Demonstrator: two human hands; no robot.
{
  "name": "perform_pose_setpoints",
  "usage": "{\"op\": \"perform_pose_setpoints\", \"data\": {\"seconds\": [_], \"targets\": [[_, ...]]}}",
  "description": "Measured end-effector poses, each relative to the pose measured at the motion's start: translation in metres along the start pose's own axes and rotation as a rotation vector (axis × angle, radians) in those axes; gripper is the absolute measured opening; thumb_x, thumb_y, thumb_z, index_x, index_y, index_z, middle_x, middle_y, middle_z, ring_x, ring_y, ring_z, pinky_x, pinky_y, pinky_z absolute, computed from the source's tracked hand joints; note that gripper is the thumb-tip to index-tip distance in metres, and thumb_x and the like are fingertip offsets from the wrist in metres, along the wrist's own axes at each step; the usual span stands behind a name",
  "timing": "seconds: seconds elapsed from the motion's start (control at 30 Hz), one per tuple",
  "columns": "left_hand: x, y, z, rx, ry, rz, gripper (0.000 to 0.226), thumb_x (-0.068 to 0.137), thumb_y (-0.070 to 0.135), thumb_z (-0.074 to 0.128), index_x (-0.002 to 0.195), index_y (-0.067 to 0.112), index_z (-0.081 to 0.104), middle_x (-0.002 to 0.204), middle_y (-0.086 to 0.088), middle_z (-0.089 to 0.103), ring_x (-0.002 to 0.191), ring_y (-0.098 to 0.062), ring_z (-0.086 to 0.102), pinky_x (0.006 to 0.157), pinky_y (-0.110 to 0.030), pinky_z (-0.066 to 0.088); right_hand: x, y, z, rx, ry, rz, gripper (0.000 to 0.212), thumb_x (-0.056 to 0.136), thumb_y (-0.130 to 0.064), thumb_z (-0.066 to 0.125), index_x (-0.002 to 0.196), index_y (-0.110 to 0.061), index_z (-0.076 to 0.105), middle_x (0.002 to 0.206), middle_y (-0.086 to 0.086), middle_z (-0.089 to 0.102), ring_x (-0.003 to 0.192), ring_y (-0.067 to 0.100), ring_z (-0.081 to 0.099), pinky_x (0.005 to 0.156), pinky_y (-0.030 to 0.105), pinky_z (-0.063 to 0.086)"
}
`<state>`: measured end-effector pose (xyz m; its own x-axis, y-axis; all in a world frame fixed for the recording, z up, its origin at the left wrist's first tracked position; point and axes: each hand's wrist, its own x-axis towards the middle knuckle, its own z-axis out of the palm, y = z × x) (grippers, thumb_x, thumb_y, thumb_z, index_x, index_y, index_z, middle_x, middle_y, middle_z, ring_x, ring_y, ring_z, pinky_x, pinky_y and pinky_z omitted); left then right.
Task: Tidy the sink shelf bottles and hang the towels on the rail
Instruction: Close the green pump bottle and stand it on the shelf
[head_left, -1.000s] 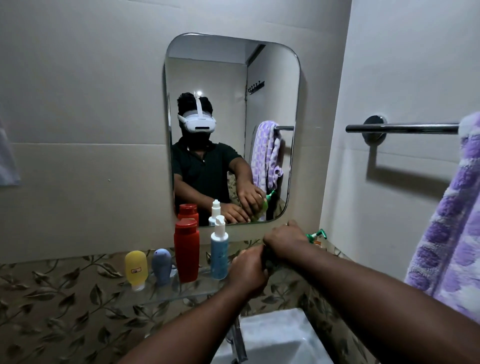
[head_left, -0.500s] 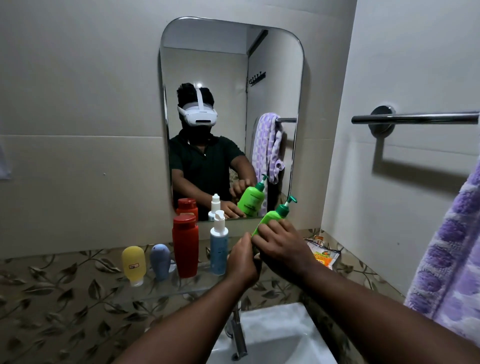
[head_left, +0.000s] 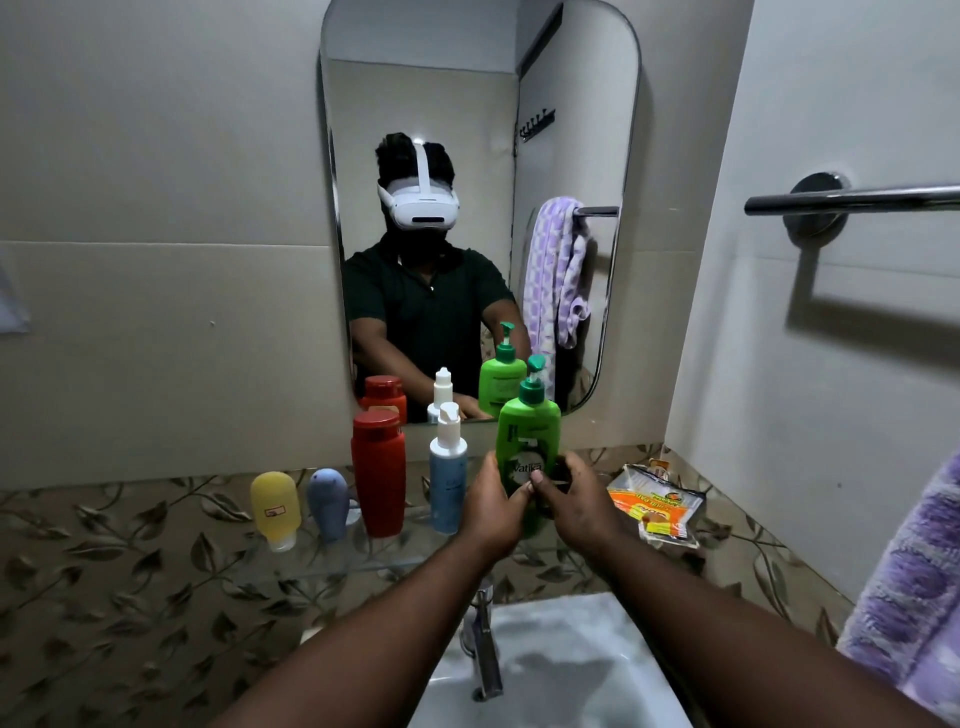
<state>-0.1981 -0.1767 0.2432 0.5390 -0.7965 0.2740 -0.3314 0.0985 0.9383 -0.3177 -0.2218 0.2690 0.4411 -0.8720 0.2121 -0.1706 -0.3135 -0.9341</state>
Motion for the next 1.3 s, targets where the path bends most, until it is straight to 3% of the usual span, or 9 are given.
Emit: {"op": "perform_pose_setpoints", "data": {"seconds": [0.1, 0.3, 0.6, 0.77, 1.0, 1.2, 1.3], "targets": [[0.002, -0.002, -0.001, -0.077, -0.023, -0.034, 0.044, 0.092, 0.013, 0.069, 0.120, 0.041, 0.049, 0.117, 0.007, 0.068, 0.113, -0.016, 0.066, 0.093, -0.039, 0.059, 0.004, 0.004, 0.001, -0.016, -0.025, 0.003, 0.026, 0.098, -0.028, 0.064, 0.120, -0.015, 0.062, 0.112, 0.007, 0.074, 0.107, 0.027, 0.069, 0.096, 0.056, 0.055], [0.006, -0.006, 0.001, -0.110, -0.017, -0.028, 0.039, 0.094, 0.010, 0.066, 0.128, 0.022, 0.050, 0.122, -0.005, 0.067, 0.115, -0.022, 0.066, 0.097, -0.050, 0.057, 0.008, 0.007, 0.004, -0.049, -0.019, -0.013, 0.031, 0.098, -0.036, 0.063, 0.123, -0.018, 0.062, 0.114, 0.005, 0.073, 0.108, 0.028, 0.068, 0.097, 0.056, 0.054], [0.009, -0.008, 0.009, -0.085, 0.018, -0.062, 0.044, 0.094, 0.017, 0.067, 0.131, 0.029, 0.047, 0.125, -0.002, 0.067, 0.117, -0.023, 0.065, 0.098, -0.053, 0.055, 0.017, 0.010, -0.001, 0.004, -0.068, 0.000, 0.030, 0.099, -0.027, 0.063, 0.126, -0.017, 0.061, 0.118, 0.007, 0.072, 0.111, 0.028, 0.068, 0.099, 0.055, 0.054], [0.011, -0.008, 0.009, -0.086, 0.024, -0.071, 0.044, 0.093, 0.018, 0.069, 0.121, 0.043, 0.048, 0.121, 0.005, 0.067, 0.114, -0.017, 0.065, 0.095, -0.050, 0.058, 0.021, 0.010, -0.004, 0.012, -0.105, 0.000, 0.030, 0.099, -0.027, 0.062, 0.128, -0.018, 0.060, 0.119, 0.006, 0.072, 0.113, 0.027, 0.067, 0.101, 0.055, 0.053], [0.015, -0.010, 0.008, -0.041, 0.036, -0.050, 0.043, 0.092, 0.020, 0.070, 0.123, 0.038, 0.048, 0.120, 0.005, 0.067, 0.113, -0.015, 0.065, 0.095, -0.049, 0.058, 0.022, 0.010, -0.005, 0.008, -0.115, 0.001, 0.029, 0.100, -0.027, 0.061, 0.128, -0.018, 0.060, 0.117, 0.005, 0.073, 0.111, 0.024, 0.068, 0.101, 0.053, 0.053], [0.014, -0.008, 0.008, -0.042, 0.032, -0.059, 0.043, 0.092, 0.016, 0.071, 0.125, 0.034, 0.049, 0.122, 0.002, 0.066, 0.114, -0.017, 0.065, 0.095, -0.048, 0.058, 0.023, 0.009, -0.007, 0.037, -0.129, 0.017, 0.030, 0.101, -0.021, 0.060, 0.130, -0.014, 0.059, 0.119, 0.006, 0.072, 0.113, 0.023, 0.067, 0.102, 0.049, 0.054], [0.014, -0.007, 0.006, -0.011, 0.052, -0.054, 0.042, 0.091, 0.013, 0.072, 0.125, 0.027, 0.051, 0.120, 0.001, 0.067, 0.114, -0.019, 0.065, 0.097, -0.047, 0.057, 0.021, 0.009, -0.007, 0.004, -0.138, 0.001, 0.032, 0.101, -0.023, 0.060, 0.132, -0.016, 0.058, 0.121, 0.005, 0.071, 0.114, 0.021, 0.066, 0.094, 0.037, 0.056]]}}
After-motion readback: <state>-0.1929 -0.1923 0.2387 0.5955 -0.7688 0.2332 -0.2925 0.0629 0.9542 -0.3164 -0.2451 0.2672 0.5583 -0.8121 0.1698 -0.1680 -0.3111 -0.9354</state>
